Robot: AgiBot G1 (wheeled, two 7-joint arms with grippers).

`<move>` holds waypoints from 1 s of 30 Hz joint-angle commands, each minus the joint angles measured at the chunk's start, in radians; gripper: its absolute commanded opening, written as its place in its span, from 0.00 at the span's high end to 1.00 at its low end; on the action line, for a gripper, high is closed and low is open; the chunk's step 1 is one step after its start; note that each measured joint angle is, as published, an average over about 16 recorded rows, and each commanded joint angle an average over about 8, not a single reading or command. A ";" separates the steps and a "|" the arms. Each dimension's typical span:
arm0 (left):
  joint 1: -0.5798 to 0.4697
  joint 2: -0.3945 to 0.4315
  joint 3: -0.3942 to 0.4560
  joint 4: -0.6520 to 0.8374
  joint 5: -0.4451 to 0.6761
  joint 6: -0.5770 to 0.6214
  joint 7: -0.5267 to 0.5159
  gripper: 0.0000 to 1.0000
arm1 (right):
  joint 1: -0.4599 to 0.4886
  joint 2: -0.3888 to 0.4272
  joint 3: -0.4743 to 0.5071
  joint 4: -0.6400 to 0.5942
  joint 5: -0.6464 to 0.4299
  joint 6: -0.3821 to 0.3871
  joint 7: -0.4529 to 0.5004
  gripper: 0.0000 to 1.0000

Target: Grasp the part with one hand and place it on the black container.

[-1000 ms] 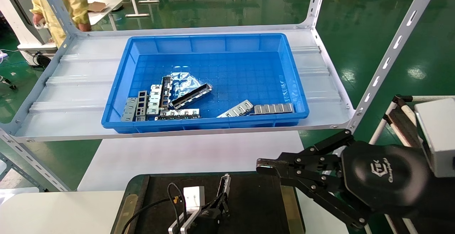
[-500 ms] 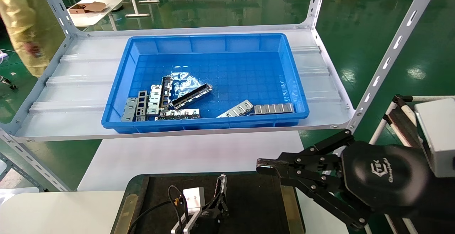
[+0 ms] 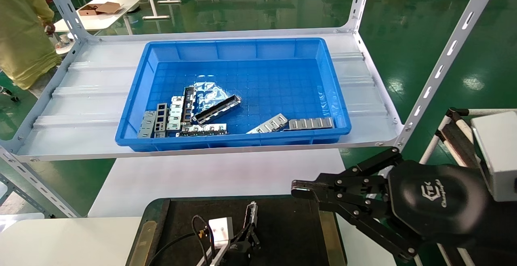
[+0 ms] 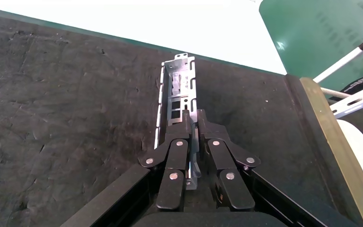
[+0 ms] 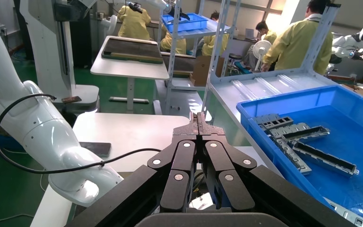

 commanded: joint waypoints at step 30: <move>-0.028 -0.032 0.066 -0.054 0.082 0.001 -0.115 0.00 | 0.000 0.001 -0.002 0.000 0.001 0.001 -0.001 0.00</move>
